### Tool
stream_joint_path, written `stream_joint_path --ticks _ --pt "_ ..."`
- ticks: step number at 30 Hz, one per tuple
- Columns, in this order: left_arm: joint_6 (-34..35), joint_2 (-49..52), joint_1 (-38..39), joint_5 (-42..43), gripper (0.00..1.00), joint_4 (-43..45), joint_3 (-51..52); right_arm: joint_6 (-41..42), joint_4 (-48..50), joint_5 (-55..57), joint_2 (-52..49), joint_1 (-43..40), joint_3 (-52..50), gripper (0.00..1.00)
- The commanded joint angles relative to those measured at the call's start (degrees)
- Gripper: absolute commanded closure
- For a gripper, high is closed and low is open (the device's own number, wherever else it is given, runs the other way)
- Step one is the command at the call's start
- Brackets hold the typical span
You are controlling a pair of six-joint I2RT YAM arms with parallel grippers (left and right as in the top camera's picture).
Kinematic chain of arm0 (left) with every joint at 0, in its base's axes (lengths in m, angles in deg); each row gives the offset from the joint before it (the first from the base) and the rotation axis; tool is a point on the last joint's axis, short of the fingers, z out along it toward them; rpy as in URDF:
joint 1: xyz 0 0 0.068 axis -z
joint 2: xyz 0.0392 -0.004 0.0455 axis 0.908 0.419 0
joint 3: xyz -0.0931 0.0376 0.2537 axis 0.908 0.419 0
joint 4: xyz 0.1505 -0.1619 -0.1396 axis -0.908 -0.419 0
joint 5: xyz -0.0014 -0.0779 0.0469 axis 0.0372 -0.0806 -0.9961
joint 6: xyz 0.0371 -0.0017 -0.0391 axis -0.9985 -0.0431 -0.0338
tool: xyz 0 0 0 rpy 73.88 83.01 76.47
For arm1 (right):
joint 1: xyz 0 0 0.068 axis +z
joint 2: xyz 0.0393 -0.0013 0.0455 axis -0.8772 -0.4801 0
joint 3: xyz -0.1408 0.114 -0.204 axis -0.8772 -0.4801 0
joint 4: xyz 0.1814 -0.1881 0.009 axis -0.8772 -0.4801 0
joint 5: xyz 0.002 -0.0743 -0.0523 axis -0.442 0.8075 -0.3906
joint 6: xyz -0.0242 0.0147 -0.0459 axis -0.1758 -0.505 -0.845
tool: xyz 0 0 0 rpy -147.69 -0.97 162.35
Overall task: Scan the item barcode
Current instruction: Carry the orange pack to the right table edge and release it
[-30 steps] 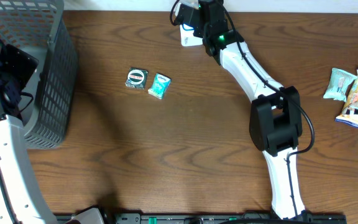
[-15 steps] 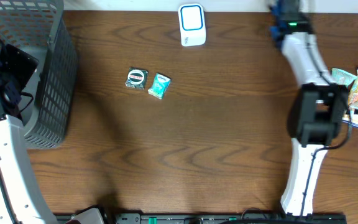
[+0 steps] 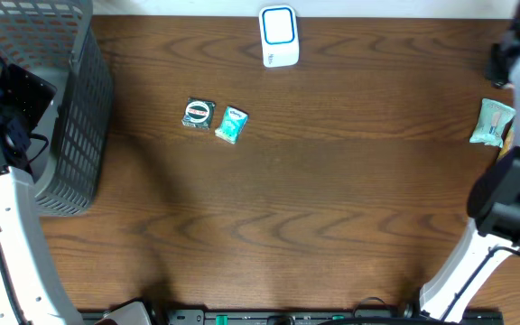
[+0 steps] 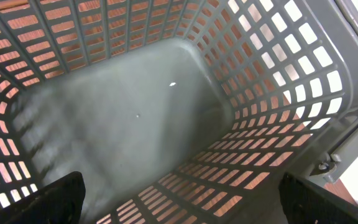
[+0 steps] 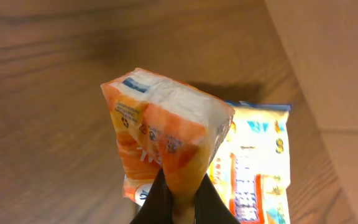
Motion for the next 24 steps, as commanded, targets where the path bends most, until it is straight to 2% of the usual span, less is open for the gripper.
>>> stream_joint_path --ticks 1,11,16,18,19,20,24 --pt "0.3 0.0 -0.2 -0.5 0.02 0.0 -0.3 4.2 -1.0 -8.1 -1.0 -4.0 0.0 0.98" --pt "0.3 0.0 -0.2 -0.5 0.02 0.0 -0.3 5.1 -0.1 -25.9 -1.1 -8.6 -3.6 0.92" --pt "0.3 0.0 -0.2 -0.5 0.02 0.0 -0.3 5.1 1.7 -27.5 -1.1 -8.3 -8.7 0.98" --pt "0.3 0.0 -0.2 -0.5 0.02 0.0 -0.3 5.1 3.3 -27.5 -1.1 -8.2 -11.6 0.97" --pt "0.3 0.0 -0.2 -0.5 0.02 0.0 -0.3 5.1 4.2 -27.5 -1.1 -8.3 -13.3 0.87" --pt "0.3 0.0 -0.2 -0.5 0.02 0.0 -0.3 5.1 4.5 -27.5 -1.1 -8.3 -14.0 0.82" --pt "0.3 0.0 -0.2 -0.5 0.02 0.0 -0.3 5.1 5.5 -27.5 -1.1 -8.0 -16.1 0.75"
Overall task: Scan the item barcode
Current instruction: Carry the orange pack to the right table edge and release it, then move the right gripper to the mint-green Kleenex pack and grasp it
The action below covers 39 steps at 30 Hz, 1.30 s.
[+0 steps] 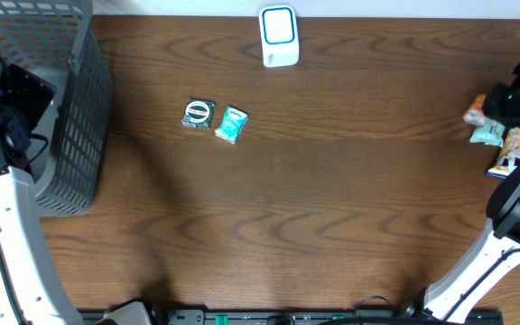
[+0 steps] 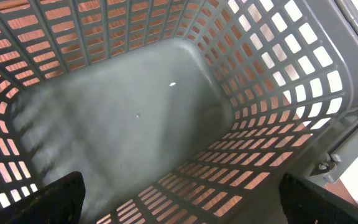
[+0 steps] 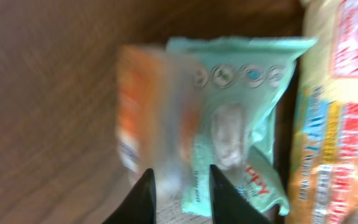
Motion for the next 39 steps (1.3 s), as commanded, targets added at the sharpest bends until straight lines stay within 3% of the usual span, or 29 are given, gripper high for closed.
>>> stream_joint_path --ticks 1,15,20,25,33,39 --pt "0.3 0.0 -0.2 -0.5 0.02 0.0 -0.3 0.3 0.3 -1.0 -0.1 0.7 -0.8 0.73" --pt "0.3 0.0 -0.2 -0.5 0.02 0.0 -0.3 0.3 2.6 -3.2 10.1 9.0 1.0 0.51" --pt "0.3 0.0 -0.2 -0.5 0.02 0.0 -0.3 0.3 4.3 -16.5 9.9 17.0 1.0 0.37" --pt "0.3 0.0 -0.2 -0.5 0.02 0.0 -0.3 1.0 7.4 -26.3 7.4 26.3 0.9 0.44" --pt "0.3 0.0 -0.2 -0.5 0.02 0.0 -0.3 7.8 15.7 -26.4 0.1 43.4 0.9 0.39" --pt "0.3 0.0 -0.2 -0.5 0.02 0.0 -0.3 7.8 21.4 -18.7 -5.0 54.7 0.9 0.51"
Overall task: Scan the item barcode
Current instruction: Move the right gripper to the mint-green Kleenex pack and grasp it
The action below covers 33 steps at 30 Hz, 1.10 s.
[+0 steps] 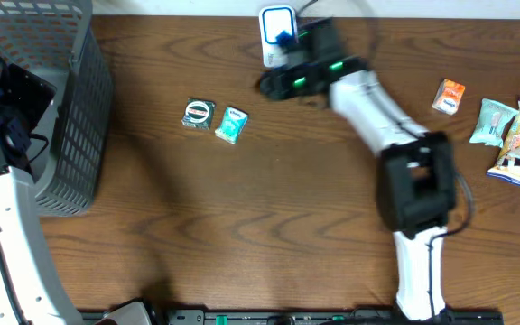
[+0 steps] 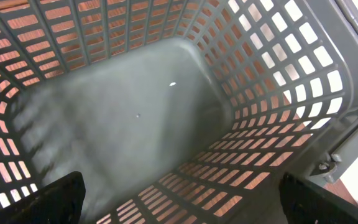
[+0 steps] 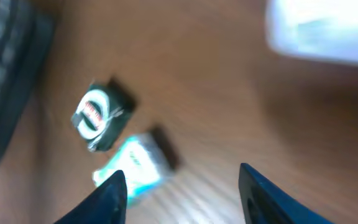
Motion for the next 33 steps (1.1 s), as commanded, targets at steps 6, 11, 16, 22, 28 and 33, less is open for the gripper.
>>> stream_joint_path --ticks 6,11,16,22,28,33 --pt "0.3 0.0 -0.2 -0.5 0.02 0.0 -0.3 0.9 0.2 22.9 -4.5 12.5 0.3 0.51" --pt "0.3 0.0 -0.2 -0.5 0.03 0.0 -0.3 0.9 -3.4 39.3 -4.8 16.2 0.3 0.54" --pt "0.3 0.0 -0.2 -0.5 0.03 0.0 -0.3 0.9 -9.6 55.6 -4.8 16.8 0.3 0.55" --pt "0.3 0.0 -0.2 -0.5 0.02 0.0 -0.3 0.9 -18.0 70.0 -2.7 16.7 0.4 0.55" --pt "0.3 0.0 -0.2 -0.5 0.02 0.0 -0.3 0.9 -20.3 64.3 2.2 17.2 0.4 0.52" --pt "0.3 0.0 -0.2 -0.5 0.02 0.0 -0.3 8.7 -20.9 56.4 2.1 16.4 0.2 0.49"
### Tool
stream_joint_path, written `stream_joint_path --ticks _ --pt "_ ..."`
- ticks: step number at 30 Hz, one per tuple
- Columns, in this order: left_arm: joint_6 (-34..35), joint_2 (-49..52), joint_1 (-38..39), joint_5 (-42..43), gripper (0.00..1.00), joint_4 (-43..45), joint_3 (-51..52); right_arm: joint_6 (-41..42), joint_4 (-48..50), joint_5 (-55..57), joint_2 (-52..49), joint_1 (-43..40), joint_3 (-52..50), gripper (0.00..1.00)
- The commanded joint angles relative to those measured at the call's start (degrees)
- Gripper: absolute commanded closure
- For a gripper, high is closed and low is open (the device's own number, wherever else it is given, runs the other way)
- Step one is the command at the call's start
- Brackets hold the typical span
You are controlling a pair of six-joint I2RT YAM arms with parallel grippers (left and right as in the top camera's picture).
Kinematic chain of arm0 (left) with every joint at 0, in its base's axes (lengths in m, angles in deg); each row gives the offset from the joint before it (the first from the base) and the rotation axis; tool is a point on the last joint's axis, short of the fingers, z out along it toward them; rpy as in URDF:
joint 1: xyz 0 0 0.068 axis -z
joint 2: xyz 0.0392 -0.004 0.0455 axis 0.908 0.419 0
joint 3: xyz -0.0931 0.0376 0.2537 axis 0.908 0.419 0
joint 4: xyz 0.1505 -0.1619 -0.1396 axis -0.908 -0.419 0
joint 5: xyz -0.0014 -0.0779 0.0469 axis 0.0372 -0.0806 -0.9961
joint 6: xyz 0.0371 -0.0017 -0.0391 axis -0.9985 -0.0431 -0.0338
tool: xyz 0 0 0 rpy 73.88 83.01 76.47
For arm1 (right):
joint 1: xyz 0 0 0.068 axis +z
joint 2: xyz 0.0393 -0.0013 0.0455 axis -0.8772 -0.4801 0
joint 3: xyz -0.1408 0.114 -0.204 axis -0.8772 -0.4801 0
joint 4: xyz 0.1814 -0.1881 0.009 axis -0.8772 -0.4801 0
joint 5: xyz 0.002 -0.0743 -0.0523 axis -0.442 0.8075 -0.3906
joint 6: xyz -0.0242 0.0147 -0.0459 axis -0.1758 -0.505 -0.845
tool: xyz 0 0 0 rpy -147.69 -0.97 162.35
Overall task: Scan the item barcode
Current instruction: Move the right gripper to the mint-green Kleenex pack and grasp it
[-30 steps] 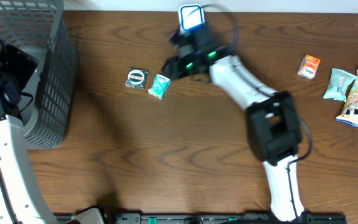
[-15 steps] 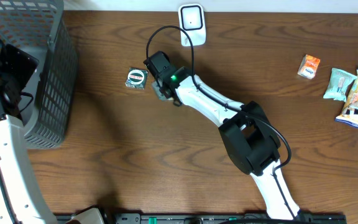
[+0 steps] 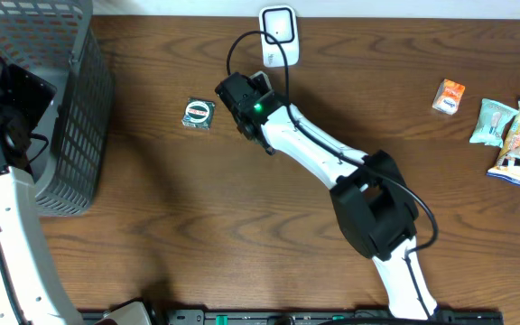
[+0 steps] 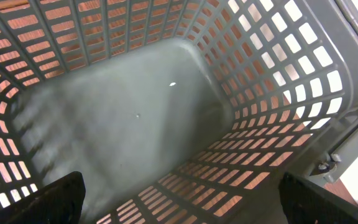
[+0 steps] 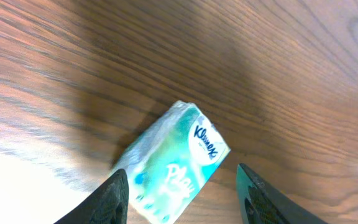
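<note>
A teal Kleenex tissue pack (image 5: 173, 158) lies flat on the wooden table, between the spread fingers of my right gripper (image 5: 181, 169), which is open and low over it. In the overhead view the right gripper (image 3: 239, 96) covers the pack. The white barcode scanner (image 3: 279, 34) stands at the table's back edge, just beyond the gripper. My left gripper (image 4: 182, 190) hangs open inside the grey basket (image 4: 135, 118), holding nothing.
A dark packet with a round logo (image 3: 198, 113) lies just left of the right gripper. The grey basket (image 3: 70, 108) fills the far left. An orange packet (image 3: 450, 95), a green packet (image 3: 493, 122) and a yellow snack bag lie at the right edge.
My right gripper was open near the scanner with both small packs ahead of it. Now it is lower and further left, straddling the teal tissue pack. The left arm is unchanged.
My right gripper was shut on the orange packet at the far right, over the snack bag. Then its fingers stood apart by the green packet. Later the orange packet lay on the table and the gripper was open by the scanner, and now it is over the tissue pack.
</note>
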Motion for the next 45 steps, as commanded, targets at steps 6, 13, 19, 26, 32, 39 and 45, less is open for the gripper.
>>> stream_joint_path --ticks 6,13,19,26,32,39,45 --pt "0.3 0.0 -0.2 -0.5 0.02 0.0 -0.3 11.6 0.1 -5.8 -1.4 -2.3 -1.3 0.44" --pt "0.3 0.0 -0.2 -0.5 0.02 0.0 -0.3 12.4 -0.3 -8.0 -4.7 -4.3 -1.4 0.54" --pt "0.3 0.0 -0.2 -0.5 0.02 0.0 -0.3 12.4 -0.5 -9.3 -4.8 -4.5 -1.3 0.77" --pt "0.3 0.0 -0.2 -0.5 0.02 0.0 -0.3 9.6 -3.2 -14.3 -4.2 -6.6 0.5 0.99" --pt "0.3 0.0 -0.2 -0.5 0.02 0.0 -0.3 -1.0 -6.7 -37.7 -0.2 -11.6 6.6 0.99" --pt "0.3 0.0 -0.2 -0.5 0.02 0.0 -0.3 -10.6 -7.5 -73.6 1.4 -18.7 5.6 0.99" --pt "0.3 0.0 -0.2 -0.5 0.02 0.0 -0.3 -11.0 -4.7 -77.7 1.4 -22.2 -5.1 0.99"
